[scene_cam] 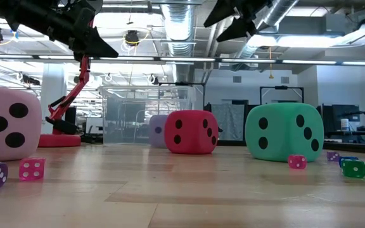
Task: Pick & Place Dice
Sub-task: Move the transparent bin
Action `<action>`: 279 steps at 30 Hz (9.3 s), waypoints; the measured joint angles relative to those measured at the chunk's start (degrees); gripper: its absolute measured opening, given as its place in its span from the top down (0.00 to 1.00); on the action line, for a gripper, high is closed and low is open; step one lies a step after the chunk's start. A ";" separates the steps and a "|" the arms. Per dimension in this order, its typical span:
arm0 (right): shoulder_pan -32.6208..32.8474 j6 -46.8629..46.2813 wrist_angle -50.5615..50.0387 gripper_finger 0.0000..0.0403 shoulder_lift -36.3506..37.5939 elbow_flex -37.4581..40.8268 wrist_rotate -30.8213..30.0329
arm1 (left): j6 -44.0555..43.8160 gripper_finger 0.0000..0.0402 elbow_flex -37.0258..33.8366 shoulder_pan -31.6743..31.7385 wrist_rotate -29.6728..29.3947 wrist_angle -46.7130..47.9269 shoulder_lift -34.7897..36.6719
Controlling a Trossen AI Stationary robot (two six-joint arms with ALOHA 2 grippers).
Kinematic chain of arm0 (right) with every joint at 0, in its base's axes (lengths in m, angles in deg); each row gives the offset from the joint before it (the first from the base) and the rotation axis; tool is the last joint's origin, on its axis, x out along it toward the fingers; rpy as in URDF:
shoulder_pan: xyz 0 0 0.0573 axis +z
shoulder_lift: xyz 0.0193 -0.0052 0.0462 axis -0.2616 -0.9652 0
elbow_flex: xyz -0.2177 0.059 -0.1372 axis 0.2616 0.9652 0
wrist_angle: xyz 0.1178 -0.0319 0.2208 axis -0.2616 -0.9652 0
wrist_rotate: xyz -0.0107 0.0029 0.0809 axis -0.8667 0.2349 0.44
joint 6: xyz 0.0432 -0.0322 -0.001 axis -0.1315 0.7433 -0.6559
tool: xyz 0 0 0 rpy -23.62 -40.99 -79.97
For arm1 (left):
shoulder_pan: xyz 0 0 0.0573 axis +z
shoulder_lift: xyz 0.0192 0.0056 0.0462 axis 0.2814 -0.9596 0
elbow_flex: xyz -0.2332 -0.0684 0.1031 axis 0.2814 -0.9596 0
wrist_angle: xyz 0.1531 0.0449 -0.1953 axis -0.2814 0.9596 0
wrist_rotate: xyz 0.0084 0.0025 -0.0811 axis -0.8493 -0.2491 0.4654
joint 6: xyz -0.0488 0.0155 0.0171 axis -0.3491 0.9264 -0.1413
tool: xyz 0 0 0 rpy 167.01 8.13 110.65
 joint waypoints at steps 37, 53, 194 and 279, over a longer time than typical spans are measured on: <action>-16.06 -5.76 -13.27 0.16 -33.59 -22.70 6.62 | -2.09 1.00 0.02 0.10 -0.10 0.47 -0.06; -16.73 -10.19 -15.41 0.40 -34.70 -23.41 11.32 | -2.09 1.00 0.02 0.04 -0.17 0.66 -0.06; -10.17 -3.82 -18.00 0.99 -37.70 -31.50 8.20 | -2.06 1.00 0.00 0.07 -0.26 3.96 -0.05; -1.27 2.59 8.59 1.00 -1.69 11.15 1.37 | -1.67 1.00 0.00 0.07 -0.42 3.31 -0.03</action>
